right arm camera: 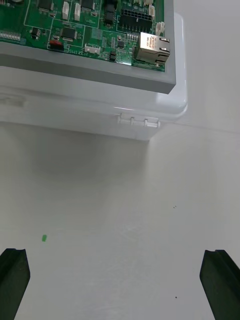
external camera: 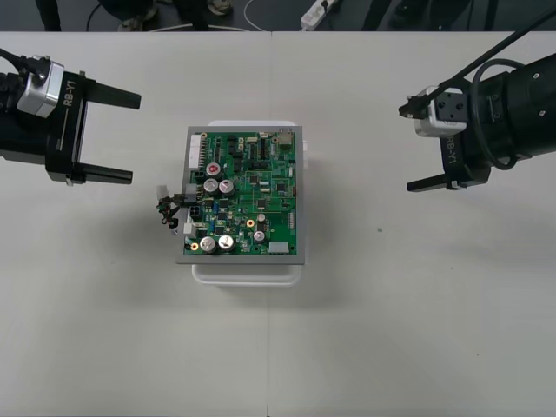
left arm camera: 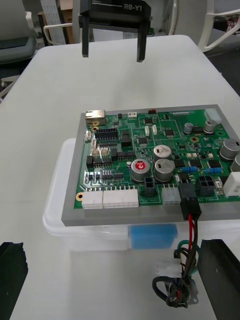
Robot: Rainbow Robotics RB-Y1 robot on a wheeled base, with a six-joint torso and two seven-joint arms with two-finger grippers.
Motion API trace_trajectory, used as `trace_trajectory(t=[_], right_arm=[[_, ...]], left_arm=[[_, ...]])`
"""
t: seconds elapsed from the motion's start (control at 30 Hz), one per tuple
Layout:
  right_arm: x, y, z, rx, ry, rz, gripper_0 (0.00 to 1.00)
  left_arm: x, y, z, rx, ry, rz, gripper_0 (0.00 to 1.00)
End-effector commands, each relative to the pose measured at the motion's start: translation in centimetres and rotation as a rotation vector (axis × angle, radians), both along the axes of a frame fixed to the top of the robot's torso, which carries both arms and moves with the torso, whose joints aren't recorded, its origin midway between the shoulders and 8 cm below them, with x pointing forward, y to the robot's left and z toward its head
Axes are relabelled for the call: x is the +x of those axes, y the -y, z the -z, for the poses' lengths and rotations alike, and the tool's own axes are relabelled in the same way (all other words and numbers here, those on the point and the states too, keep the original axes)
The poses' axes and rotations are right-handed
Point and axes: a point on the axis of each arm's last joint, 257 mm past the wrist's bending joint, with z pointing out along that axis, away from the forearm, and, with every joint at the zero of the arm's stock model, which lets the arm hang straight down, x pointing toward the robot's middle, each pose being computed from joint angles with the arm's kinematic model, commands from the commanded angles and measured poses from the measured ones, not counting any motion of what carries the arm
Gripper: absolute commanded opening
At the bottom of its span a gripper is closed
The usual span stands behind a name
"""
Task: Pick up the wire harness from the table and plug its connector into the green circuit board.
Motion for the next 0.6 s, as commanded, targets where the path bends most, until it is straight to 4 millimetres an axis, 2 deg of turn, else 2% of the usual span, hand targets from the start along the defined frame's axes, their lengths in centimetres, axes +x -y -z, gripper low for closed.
trace_trajectory(t=[0.03, 0.3, 0.6], right_arm=[[0.0, 2.1, -1.7, 0.034, 0.003, 0.026, 1.0], [0.1, 2.8, -2.3, 0.129, -0.061, 0.036, 1.0], [0.2, 3.6, -2.5, 0.138, -0.073, 0.042, 1.0]], left_arm=[[-0.9, 1.1, 0.2, -0.018, -0.076, -0.009, 1.0], [-0.7, 2.6, 0.3, -0.02, -0.059, -0.014, 1.0], [-1.0, 3.0, 0.2, -0.021, -0.059, -0.007, 1.0]])
